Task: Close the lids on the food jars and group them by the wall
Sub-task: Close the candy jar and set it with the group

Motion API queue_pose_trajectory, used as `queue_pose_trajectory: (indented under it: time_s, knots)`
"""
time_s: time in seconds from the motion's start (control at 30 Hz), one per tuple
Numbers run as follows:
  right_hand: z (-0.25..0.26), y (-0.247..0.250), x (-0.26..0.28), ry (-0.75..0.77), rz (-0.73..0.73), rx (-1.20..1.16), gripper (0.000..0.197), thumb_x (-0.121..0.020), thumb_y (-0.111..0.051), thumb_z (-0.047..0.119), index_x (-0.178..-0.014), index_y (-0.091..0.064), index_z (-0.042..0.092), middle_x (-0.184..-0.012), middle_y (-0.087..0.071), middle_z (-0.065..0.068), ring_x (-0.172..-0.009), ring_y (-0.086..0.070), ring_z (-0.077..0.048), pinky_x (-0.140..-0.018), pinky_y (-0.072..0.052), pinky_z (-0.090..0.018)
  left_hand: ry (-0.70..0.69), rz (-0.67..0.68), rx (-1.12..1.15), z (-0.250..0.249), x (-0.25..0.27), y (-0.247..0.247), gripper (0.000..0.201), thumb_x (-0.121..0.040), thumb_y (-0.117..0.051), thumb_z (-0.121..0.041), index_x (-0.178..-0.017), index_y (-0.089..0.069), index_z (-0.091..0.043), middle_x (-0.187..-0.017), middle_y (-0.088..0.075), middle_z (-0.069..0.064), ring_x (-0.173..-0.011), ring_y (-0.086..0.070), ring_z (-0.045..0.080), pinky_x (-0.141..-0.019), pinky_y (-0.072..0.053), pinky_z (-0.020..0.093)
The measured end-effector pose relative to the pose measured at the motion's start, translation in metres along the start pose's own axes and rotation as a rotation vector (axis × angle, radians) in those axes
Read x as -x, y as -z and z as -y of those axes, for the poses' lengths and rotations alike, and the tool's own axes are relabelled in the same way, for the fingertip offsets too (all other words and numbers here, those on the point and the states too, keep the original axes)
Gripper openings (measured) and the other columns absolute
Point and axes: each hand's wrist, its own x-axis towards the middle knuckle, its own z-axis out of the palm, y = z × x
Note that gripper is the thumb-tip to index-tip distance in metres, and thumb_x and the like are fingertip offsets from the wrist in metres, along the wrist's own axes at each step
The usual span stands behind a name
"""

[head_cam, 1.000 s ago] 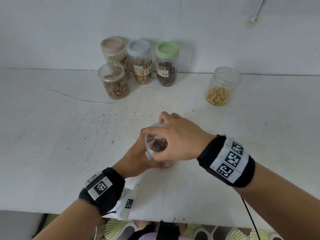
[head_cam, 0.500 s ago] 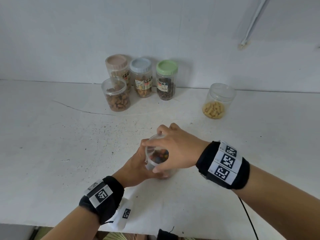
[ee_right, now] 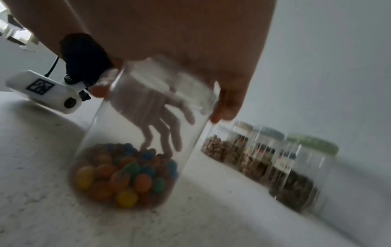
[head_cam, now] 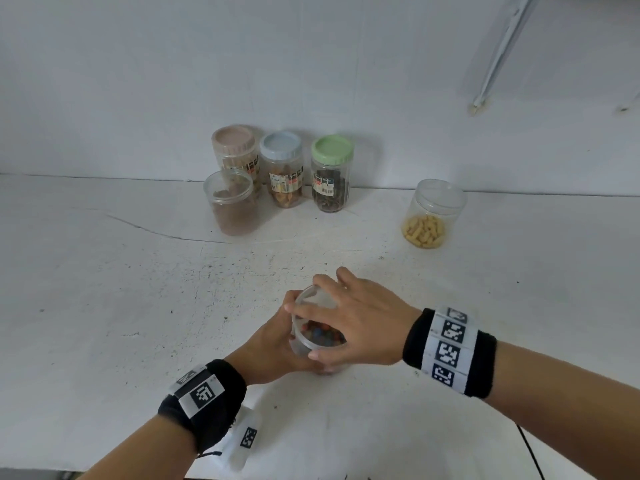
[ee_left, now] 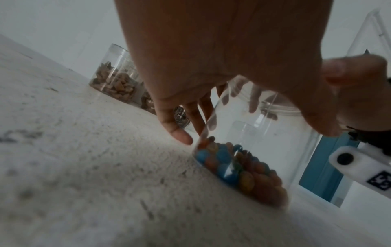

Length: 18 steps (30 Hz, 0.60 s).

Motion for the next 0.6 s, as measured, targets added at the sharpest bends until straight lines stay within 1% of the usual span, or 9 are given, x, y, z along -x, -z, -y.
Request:
queue_pose_trajectory:
  time_s: [0.07, 0.1, 0.2, 0.27, 0.37, 0.43, 0.5, 0.53, 0.6]
  knots:
    - [0.009, -0.011, 0.0, -0.058, -0.104, 0.022, 0.067, -0.09, -0.041, 0.072, -0.147, -0.039, 0.036, -0.127, -0.05, -0.014, -0.103, -0.045, -0.029, -0.069, -0.052, -0.04, -0.021, -0.015, -0.018, 0.001, -0.001, 0.001, 0.087, -0.066, -0.098, -0.02, -0.13, -0.04, -0.019, -0.124, -0.063, 0.004, -0.113, -0.067, 0.025, -0.093, -0.06, 0.046]
    - [0.011, -0.016, -0.001, -0.093, -0.147, 0.018, 0.066, -0.09, -0.041, 0.072, -0.144, -0.042, 0.035, -0.122, -0.052, -0.014, -0.1, -0.047, -0.029, -0.064, -0.05, -0.037, -0.022, -0.034, -0.04, 0.0, -0.002, 0.001, 0.085, -0.064, -0.098, -0.022, -0.126, -0.04, -0.018, -0.118, -0.066, 0.005, -0.106, -0.069, 0.026, -0.089, -0.061, 0.045]
    - [0.017, -0.023, -0.004, -0.173, -0.241, -0.004, 0.064, -0.088, -0.042, 0.072, -0.141, -0.045, 0.035, -0.119, -0.054, -0.016, -0.099, -0.05, -0.03, -0.061, -0.045, -0.034, -0.049, -0.081, -0.126, 0.0, -0.005, -0.004, 0.084, -0.057, -0.095, -0.037, -0.115, -0.04, -0.014, -0.107, -0.066, 0.004, -0.091, -0.07, 0.025, -0.076, -0.062, 0.046]
    - [0.02, -0.025, -0.004, -0.216, -0.268, -0.036, 0.065, -0.087, -0.043, 0.073, -0.141, -0.046, 0.036, -0.119, -0.053, -0.015, -0.099, -0.051, -0.03, -0.062, -0.045, -0.035, -0.069, -0.087, -0.139, 0.001, -0.006, -0.005, 0.084, -0.055, -0.094, -0.038, -0.114, -0.039, -0.012, -0.106, -0.065, 0.005, -0.09, -0.068, 0.026, -0.074, -0.061, 0.049]
    - [0.025, -0.024, -0.005, -0.246, -0.266, -0.077, 0.068, -0.087, -0.043, 0.074, -0.142, -0.045, 0.035, -0.12, -0.053, -0.013, -0.1, -0.047, -0.029, -0.075, -0.048, -0.041, -0.065, -0.03, -0.137, 0.004, -0.007, 0.001, 0.086, -0.059, -0.097, -0.023, -0.118, -0.038, -0.005, -0.112, -0.061, 0.011, -0.096, -0.065, 0.028, -0.079, -0.059, 0.05]
    - [0.019, -0.02, -0.004, -0.192, -0.213, -0.103, 0.069, -0.087, -0.041, 0.077, -0.144, -0.043, 0.038, -0.129, -0.05, -0.01, -0.109, -0.044, -0.028, -0.092, -0.044, -0.049, -0.026, 0.021, -0.146, 0.001, -0.01, 0.008, 0.088, -0.063, -0.098, -0.014, -0.126, -0.037, -0.005, -0.12, -0.057, 0.003, -0.102, -0.064, 0.016, -0.085, -0.059, 0.038]
    - [0.008, -0.016, -0.001, -0.063, -0.131, -0.108, 0.07, -0.088, -0.04, 0.078, -0.149, -0.037, 0.043, -0.144, -0.043, -0.009, -0.128, -0.037, -0.029, -0.105, -0.036, -0.052, 0.0, 0.087, -0.134, 0.001, -0.015, 0.013, 0.096, -0.065, -0.099, -0.019, -0.136, -0.035, -0.009, -0.128, -0.054, -0.008, -0.113, -0.063, 0.006, -0.092, -0.059, 0.031]
    - [0.002, -0.014, 0.0, 0.009, -0.1, -0.095, 0.069, -0.09, -0.04, 0.077, -0.151, -0.034, 0.046, -0.15, -0.038, -0.009, -0.134, -0.034, -0.03, -0.105, -0.036, -0.051, 0.024, 0.121, -0.12, 0.003, -0.017, 0.016, 0.1, -0.065, -0.098, -0.024, -0.141, -0.034, -0.013, -0.133, -0.055, -0.009, -0.121, -0.062, 0.007, -0.096, -0.058, 0.03]
    - [-0.004, -0.014, -0.001, 0.087, -0.078, -0.063, 0.062, -0.095, -0.038, 0.073, -0.151, -0.033, 0.048, -0.152, -0.037, -0.01, -0.133, -0.035, -0.031, -0.1, -0.044, -0.047, 0.063, 0.172, -0.134, 0.003, -0.018, 0.018, 0.105, -0.064, -0.097, -0.034, -0.147, -0.034, -0.022, -0.138, -0.057, -0.006, -0.128, -0.06, 0.009, -0.104, -0.056, 0.033]
